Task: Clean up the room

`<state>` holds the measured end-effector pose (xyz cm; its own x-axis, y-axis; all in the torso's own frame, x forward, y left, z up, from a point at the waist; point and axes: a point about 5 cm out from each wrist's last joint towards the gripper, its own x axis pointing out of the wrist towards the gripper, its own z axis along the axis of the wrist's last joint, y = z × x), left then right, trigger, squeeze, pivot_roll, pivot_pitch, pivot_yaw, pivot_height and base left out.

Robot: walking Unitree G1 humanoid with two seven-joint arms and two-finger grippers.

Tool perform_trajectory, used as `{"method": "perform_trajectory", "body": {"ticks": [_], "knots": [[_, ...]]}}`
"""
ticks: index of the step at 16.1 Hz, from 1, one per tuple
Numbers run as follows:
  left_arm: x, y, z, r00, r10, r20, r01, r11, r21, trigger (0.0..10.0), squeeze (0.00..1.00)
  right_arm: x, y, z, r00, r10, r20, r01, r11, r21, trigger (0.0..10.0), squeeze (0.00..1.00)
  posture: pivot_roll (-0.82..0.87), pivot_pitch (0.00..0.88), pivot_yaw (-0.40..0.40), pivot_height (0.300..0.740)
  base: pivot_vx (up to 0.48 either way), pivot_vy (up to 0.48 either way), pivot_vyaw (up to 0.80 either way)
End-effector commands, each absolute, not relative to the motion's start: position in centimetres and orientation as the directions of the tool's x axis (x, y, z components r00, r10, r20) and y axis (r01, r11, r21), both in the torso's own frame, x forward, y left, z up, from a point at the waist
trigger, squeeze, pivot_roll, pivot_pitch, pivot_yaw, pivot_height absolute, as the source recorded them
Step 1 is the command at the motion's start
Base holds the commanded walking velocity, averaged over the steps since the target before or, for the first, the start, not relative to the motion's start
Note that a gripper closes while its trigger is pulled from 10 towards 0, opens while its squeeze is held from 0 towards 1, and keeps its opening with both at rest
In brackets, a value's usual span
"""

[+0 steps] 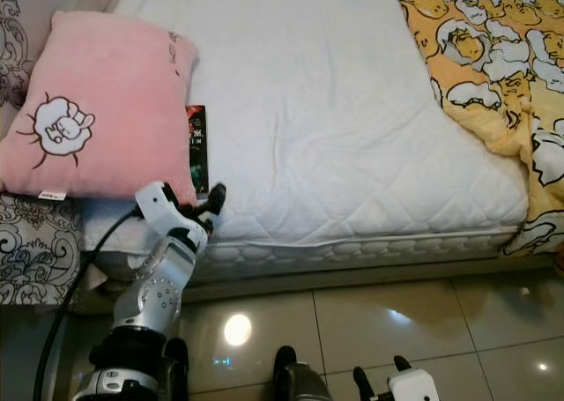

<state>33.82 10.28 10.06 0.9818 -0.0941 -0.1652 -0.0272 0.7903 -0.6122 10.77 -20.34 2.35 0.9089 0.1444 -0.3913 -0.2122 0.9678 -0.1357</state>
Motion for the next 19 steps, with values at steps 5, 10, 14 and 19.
{"method": "perform_trajectory", "body": {"ticks": [5,10,14,19], "knots": [[35.5,9.1,10.3,0.980,-0.066,-0.190,-0.077,0.749,-0.658,10.0,0.00,10.2,-21.1,1.9,0.897,0.128,-0.423,-0.210,0.965,-0.154,10.0,0.00,-0.10,0.300,-0.135,0.740,0.000,0.000,0.00],[36.0,9.1,11.1,0.987,-0.052,-0.155,-0.061,0.762,-0.645,10.0,0.00,10.0,-21.3,1.9,0.901,0.118,-0.417,-0.201,0.966,-0.161,10.0,0.00,-0.11,0.289,-0.134,0.740,0.000,0.000,0.00],[36.1,9.2,10.1,0.976,-0.049,-0.210,-0.105,0.745,-0.659,10.0,0.00,9.9,-21.3,1.7,0.895,0.126,-0.429,-0.212,0.964,-0.160,10.0,0.00,-0.11,0.303,-0.135,0.740,0.000,0.000,0.00],[36.3,10.1,9.0,0.958,0.015,-0.286,-0.222,0.671,-0.708,10.0,0.00,9.7,-21.5,1.6,0.890,0.126,-0.439,-0.216,0.963,-0.163,10.0,0.00,-0.11,0.308,-0.143,0.740,0.000,0.000,0.00]]}}
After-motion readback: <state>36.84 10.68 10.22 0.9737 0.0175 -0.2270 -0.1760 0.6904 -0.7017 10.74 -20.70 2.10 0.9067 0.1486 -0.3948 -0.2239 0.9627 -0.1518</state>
